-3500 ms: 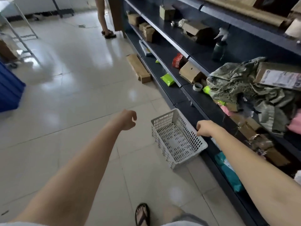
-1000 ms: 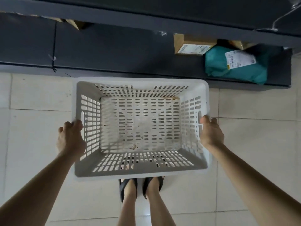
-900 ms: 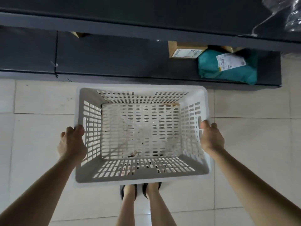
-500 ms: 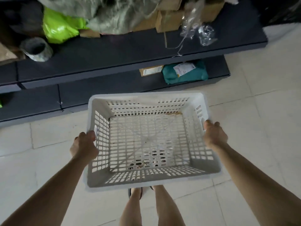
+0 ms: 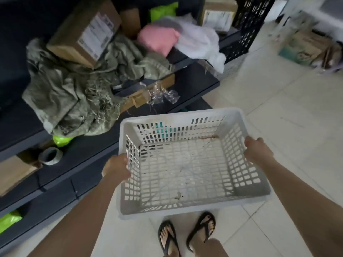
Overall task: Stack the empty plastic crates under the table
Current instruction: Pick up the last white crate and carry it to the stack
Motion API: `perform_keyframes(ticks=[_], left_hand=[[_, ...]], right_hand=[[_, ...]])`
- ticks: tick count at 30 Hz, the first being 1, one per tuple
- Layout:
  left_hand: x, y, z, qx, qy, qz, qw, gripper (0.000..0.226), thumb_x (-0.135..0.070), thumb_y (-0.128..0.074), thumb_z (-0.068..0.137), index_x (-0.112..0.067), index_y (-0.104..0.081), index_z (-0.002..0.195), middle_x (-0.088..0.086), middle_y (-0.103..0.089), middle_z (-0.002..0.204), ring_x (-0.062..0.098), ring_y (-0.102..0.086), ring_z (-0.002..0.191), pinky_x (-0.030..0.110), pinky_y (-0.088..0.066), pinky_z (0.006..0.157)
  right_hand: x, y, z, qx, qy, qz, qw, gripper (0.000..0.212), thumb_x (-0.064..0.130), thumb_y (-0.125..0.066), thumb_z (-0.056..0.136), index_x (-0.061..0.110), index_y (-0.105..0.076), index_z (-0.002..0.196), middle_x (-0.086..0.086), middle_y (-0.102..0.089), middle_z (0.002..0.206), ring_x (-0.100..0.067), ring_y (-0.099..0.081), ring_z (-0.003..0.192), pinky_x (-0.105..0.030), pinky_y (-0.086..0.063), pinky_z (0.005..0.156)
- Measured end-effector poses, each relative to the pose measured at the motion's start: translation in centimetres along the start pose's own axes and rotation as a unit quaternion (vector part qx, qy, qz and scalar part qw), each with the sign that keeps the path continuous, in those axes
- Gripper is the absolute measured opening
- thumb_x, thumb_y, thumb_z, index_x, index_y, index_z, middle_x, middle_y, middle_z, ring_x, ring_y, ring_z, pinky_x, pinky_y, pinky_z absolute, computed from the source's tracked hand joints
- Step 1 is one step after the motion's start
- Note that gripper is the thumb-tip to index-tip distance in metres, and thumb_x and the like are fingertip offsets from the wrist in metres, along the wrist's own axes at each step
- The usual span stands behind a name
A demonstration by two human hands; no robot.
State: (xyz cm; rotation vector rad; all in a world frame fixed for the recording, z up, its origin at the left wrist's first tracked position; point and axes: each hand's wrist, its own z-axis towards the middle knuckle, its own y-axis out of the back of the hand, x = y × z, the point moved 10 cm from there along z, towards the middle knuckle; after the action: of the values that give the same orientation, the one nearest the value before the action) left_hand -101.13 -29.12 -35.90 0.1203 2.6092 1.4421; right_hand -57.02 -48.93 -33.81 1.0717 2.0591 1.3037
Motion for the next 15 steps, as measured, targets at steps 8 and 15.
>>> perform_keyframes(ticks=[8, 15], left_hand=[[-12.9, 5.5, -1.2, 0.004, -0.098, 0.008, 0.995, 0.020, -0.007, -0.058, 0.074, -0.021, -0.043, 0.073, 0.007, -0.060, 0.091, 0.023, -0.056, 0.081, 0.032, -0.048, 0.070], [-25.1, 8.5, -1.5, 0.042, -0.122, 0.006, 0.992, 0.025, -0.001, -0.063, 0.074, -0.020, -0.047, 0.073, 0.001, -0.054, 0.084, 0.020, -0.053, 0.082, 0.025, -0.041, 0.063]], right_hand=[[-9.3, 8.4, 3.7, -0.019, -0.022, 0.030, 0.999, 0.016, 0.003, -0.040, 0.085, 0.017, -0.042, 0.091, -0.011, -0.039, 0.100, -0.032, -0.049, 0.094, -0.042, -0.044, 0.082], [-18.4, 13.0, 10.4, 0.015, -0.028, -0.003, 1.000, 0.018, 0.003, -0.043, 0.081, 0.017, -0.037, 0.091, -0.010, -0.043, 0.088, -0.030, -0.048, 0.090, -0.039, -0.047, 0.078]])
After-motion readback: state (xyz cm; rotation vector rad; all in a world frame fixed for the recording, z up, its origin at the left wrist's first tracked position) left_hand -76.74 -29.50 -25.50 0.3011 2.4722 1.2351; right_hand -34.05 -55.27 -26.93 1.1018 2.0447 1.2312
